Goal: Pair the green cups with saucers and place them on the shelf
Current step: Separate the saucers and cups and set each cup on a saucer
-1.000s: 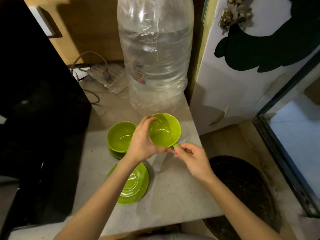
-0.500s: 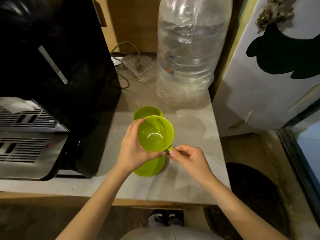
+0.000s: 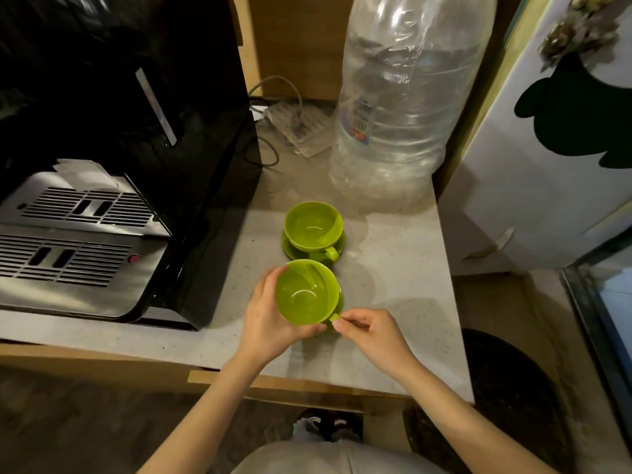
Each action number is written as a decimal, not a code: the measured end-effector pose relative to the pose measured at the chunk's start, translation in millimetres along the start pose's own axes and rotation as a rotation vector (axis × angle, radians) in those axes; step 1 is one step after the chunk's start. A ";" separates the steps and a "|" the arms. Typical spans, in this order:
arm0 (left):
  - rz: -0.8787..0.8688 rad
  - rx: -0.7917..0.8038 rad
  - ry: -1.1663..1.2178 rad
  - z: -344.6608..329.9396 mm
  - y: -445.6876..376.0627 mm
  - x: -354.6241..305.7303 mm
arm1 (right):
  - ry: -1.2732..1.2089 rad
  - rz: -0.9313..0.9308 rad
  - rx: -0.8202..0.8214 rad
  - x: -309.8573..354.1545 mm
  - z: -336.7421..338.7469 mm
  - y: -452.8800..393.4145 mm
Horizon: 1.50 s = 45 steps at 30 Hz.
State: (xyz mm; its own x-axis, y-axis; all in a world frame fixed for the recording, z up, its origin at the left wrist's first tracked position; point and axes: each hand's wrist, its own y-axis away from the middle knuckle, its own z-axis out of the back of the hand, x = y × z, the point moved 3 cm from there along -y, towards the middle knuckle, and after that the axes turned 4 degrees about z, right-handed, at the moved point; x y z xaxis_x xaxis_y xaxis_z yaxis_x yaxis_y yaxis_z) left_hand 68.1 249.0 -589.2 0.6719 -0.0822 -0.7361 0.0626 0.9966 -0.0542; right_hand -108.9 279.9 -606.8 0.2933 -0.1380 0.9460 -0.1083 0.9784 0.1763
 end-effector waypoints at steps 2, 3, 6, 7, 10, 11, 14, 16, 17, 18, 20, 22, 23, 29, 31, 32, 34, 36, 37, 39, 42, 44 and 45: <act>0.008 0.012 0.002 -3.3 -1.3 3.8 | 0.005 -0.011 -0.004 -3.0 -0.8 -0.7; 0.008 0.012 0.001 -4.5 -2.1 5.1 | 0.008 -0.020 -0.006 -4.6 -1.1 -1.4; 0.003 0.008 -0.001 -6.8 -4.9 7.2 | 0.011 -0.039 -0.019 -8.4 -1.2 -3.8; -0.001 0.008 -0.001 -7.5 -5.5 7.2 | 0.011 -0.038 -0.021 -9.1 -1.0 -4.3; -0.005 0.014 -0.003 -10.4 -6.7 8.3 | 0.008 -0.038 -0.030 -11.8 -0.1 -5.4; -0.002 0.015 -0.006 -11.7 -7.0 9.0 | 0.006 -0.042 -0.034 -12.5 0.1 -5.9; 0.016 0.024 0.000 -14.5 -7.5 10.6 | 0.002 -0.058 -0.045 -14.6 0.1 -7.2; 0.021 0.033 -0.002 -15.3 -7.5 11.7 | -0.010 -0.068 -0.047 -15.8 -0.1 -8.0; 0.023 0.042 -0.004 -15.5 -7.4 12.4 | -0.019 -0.073 -0.049 -16.2 0.2 -8.4; 0.025 0.052 -0.006 -15.9 -7.2 13.2 | -0.028 -0.077 -0.051 -16.8 0.8 -9.0; 0.035 0.076 -0.004 -14.5 -6.2 13.3 | -0.049 -0.087 -0.055 -17.8 3.0 -10.6; 0.070 0.091 0.042 -11.4 -3.8 13.5 | -0.085 -0.110 -0.066 -19.4 6.5 -13.3; 0.107 0.096 0.081 -8.8 -2.8 14.2 | -0.102 -0.130 -0.081 -20.6 8.4 -15.4; 0.398 -0.076 0.168 10.7 -7.7 41.7 | -0.155 -0.309 -0.114 -26.6 15.5 -41.7; 0.534 0.017 0.215 11.5 -10.5 50.0 | -0.178 -0.360 -0.085 -25.7 13.8 -50.5; 0.606 0.101 0.263 10.4 -10.9 52.7 | -0.173 -0.375 -0.071 -24.9 12.4 -54.2; 0.714 0.232 0.391 8.8 -11.2 52.4 | -0.137 -0.389 -0.046 -24.0 9.2 -60.4; 0.742 0.288 0.443 7.0 -14.0 51.2 | -0.098 -0.392 -0.023 -24.0 6.3 -65.0; 0.740 0.297 0.437 6.1 -15.8 51.0 | -0.078 -0.390 -0.013 -24.1 5.5 -66.6; 0.725 0.296 0.408 4.4 -18.4 50.9 | -0.040 -0.384 0.007 -23.4 5.3 -68.5; 0.732 0.297 0.412 3.4 -19.8 52.5 | -0.030 -0.389 0.036 -21.9 6.3 -68.6; 0.741 0.305 0.426 3.1 -19.4 53.6 | -0.035 -0.396 0.041 -21.6 6.7 -67.8; 0.744 0.304 0.433 2.9 -19.1 53.9 | -0.038 -0.400 0.042 -21.3 6.9 -67.3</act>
State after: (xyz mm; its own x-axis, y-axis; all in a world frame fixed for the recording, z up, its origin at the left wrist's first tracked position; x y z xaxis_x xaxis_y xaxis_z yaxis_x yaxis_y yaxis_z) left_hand 105.3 225.5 -625.9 0.2848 0.6522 -0.7025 -0.0432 0.7408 0.6703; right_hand -114.4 215.9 -637.0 0.2849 -0.5129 0.8098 -0.0317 0.8393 0.5427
